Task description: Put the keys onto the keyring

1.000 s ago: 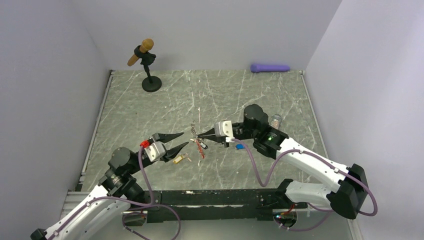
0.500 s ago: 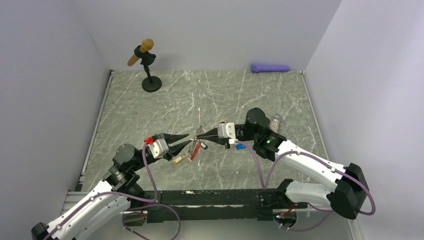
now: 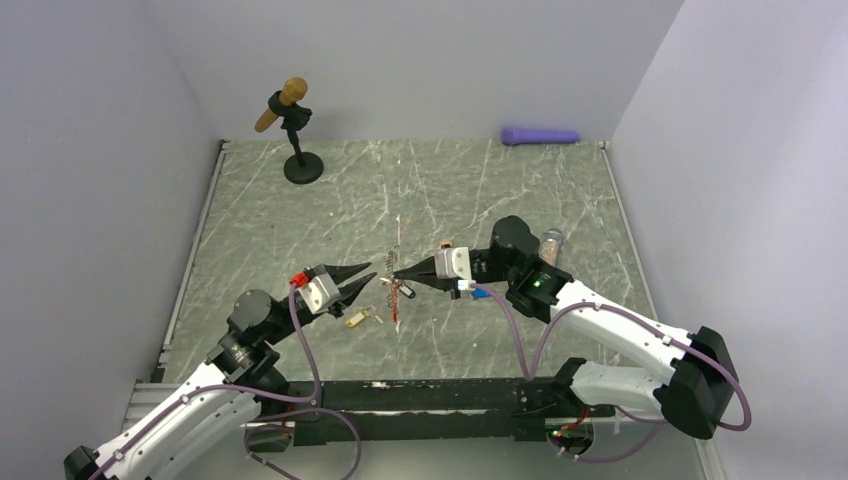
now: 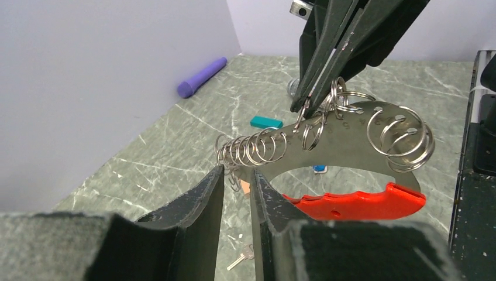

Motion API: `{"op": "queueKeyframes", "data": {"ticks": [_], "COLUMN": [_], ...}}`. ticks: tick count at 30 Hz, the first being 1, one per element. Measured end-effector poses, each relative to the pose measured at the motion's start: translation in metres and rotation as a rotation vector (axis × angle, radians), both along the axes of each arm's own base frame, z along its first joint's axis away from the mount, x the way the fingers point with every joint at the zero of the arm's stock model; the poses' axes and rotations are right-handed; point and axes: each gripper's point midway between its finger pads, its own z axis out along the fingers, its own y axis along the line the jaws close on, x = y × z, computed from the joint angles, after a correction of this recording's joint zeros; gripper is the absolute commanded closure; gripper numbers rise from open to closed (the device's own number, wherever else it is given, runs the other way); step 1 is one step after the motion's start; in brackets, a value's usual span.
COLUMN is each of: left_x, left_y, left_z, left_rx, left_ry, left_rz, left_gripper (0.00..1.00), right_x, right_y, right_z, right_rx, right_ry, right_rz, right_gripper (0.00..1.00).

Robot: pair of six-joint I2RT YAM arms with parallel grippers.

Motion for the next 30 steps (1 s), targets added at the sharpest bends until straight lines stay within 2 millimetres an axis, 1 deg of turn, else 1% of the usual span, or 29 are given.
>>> {"op": "queueKeyframes", "data": {"ticks": [2, 7, 14, 19, 21, 25, 30], "left_x": [0.002, 0.003, -0.004, -0.008, -0.008, -0.010, -0.009], "left_y": [0.000, -0.007, -0.015, -0.017, -0.016, -0.012, -0.006], "left_z": [-0.002, -0.004, 0.007, 0.009, 0.009, 0.009, 0.010], "left_rx": [0.004, 0.013, -0.019, -0.031, -0.034, -0.048, -0.066], "left_ry": [0.000, 0.001, -0.032, -0.037, -0.032, -0.030, -0.020], "left_rz": [0.008, -0.017, -0.081, -0.106, -0.104, -0.088, -0.062], "left_gripper": [0.75, 0.74, 0.75, 0.77, 0.76, 0.75, 0.74], "right_x": [0.000, -0.001, -0.001, 0.004, 0.010, 0.022, 0.028], "right_y": [0.000, -0.001, 0.001, 0.004, 0.004, 0.001, 0.000], "right_z": [-0.001, -0.004, -0.007, -0.012, -0.015, -0.020, -0.022], "right_rx": [-0.002, -0.009, -0.012, -0.018, -0.021, -0.024, -0.013], "right_ry": [0.002, 0.027, 0.123, 0.245, 0.315, 0.433, 0.544], "right_rz": [0.000, -0.001, -0.013, -0.037, -0.059, -0.105, -0.133], "right_gripper": [1.00, 1.00, 1.00, 1.00, 1.00, 1.00, 1.00]}}
